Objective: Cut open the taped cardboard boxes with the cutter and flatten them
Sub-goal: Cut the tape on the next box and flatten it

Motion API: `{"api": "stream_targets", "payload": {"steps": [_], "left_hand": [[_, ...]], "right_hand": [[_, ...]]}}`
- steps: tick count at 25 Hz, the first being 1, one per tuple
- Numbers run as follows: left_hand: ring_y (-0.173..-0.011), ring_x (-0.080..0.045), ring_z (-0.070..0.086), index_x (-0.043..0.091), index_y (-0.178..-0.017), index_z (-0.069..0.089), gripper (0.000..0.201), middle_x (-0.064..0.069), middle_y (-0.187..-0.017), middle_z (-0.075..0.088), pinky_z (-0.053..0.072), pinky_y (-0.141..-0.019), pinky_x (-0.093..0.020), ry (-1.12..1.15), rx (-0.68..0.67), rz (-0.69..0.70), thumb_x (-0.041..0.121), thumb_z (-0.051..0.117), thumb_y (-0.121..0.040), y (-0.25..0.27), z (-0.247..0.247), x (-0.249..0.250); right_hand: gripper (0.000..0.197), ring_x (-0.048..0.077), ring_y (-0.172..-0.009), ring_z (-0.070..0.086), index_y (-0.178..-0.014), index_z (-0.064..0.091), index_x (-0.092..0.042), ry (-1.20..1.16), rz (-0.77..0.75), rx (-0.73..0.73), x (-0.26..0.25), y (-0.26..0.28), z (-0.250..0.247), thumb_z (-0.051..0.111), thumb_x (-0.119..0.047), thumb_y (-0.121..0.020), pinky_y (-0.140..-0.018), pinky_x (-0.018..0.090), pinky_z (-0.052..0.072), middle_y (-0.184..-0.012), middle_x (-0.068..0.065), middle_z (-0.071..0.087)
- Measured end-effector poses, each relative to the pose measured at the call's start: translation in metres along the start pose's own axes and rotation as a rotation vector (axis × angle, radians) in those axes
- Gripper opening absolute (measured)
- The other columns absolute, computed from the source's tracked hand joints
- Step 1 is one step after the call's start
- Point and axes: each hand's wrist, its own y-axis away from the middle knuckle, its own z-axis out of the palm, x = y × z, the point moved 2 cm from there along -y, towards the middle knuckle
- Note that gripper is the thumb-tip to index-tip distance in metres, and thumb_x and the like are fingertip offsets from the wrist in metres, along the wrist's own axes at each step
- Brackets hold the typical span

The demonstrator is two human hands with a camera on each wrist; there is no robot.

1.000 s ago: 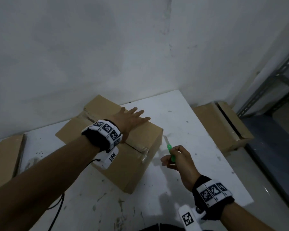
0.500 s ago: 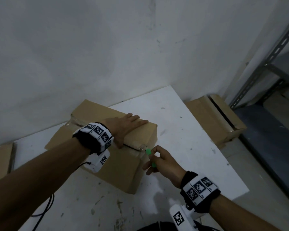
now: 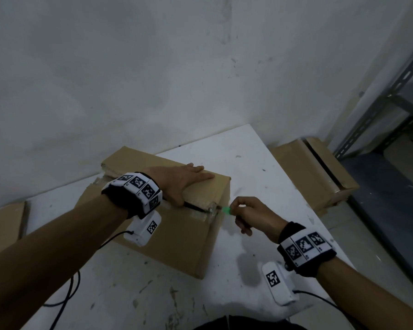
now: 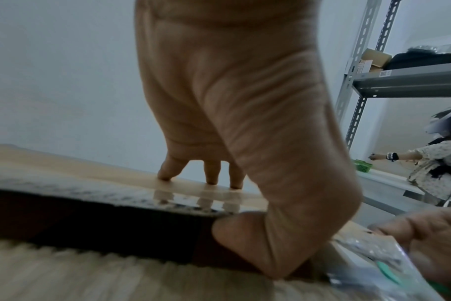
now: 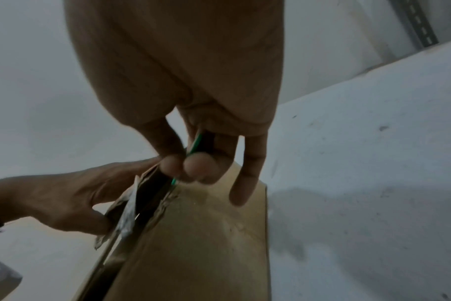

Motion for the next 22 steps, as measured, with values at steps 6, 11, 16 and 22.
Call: {"api": "stream_targets", "payload": {"steps": [6, 11, 16, 22], "left_hand": [[-0.154, -0.027, -0.001, 0.043, -0.156, -0.004, 0.11, -0.001, -0.167, -0.003, 0.015, -0.121, -0.055, 0.02, -0.013, -0.004, 0.028, 0.074, -0.081, -0.002, 0.001, -0.003], [-0.154, -0.024, -0.002, 0.042, -0.157, -0.001, 0.107, 0.0, -0.167, -0.004, 0.015, -0.122, -0.054, 0.068, 0.032, -0.015, 0.03, 0.074, -0.081, 0.0, 0.012, -0.005], [-0.153, -0.019, 0.012, 0.038, -0.156, 0.02, 0.082, 0.006, -0.166, 0.014, 0.012, -0.122, -0.05, 0.122, 0.306, -0.104, 0.042, 0.065, -0.089, 0.016, 0.037, -0.005], [-0.154, -0.018, 0.001, 0.037, -0.155, 0.023, 0.071, 0.009, -0.166, 0.009, 0.002, -0.118, -0.064, 0.295, 0.394, -0.206, 0.033, 0.06, -0.095, 0.025, 0.064, 0.005]], "right_hand": [[0.014, 0.02, -0.038, 0.039, -0.091, 0.056, -0.004, 0.021, -0.023, -0.094, 0.001, 0.007, 0.004, 0.047, -0.01, -0.1, -0.059, 0.036, 0.046, -0.048, 0.005, 0.051], [0.017, 0.023, -0.038, 0.043, -0.093, 0.055, -0.004, 0.007, -0.012, -0.164, 0.015, 0.014, 0.016, 0.046, -0.013, -0.103, -0.051, 0.033, 0.044, -0.056, 0.012, 0.055], [0.024, 0.025, -0.04, 0.039, -0.085, 0.051, -0.002, -0.087, -0.106, 0.049, 0.019, 0.018, -0.003, 0.05, -0.017, -0.103, -0.054, 0.037, 0.042, -0.052, 0.013, 0.049], [0.016, 0.014, -0.04, 0.035, -0.083, 0.048, -0.016, 0.35, -0.54, 0.367, 0.008, 0.029, 0.001, 0.056, -0.017, -0.097, -0.044, 0.024, 0.027, -0.049, -0.002, 0.043]]}}
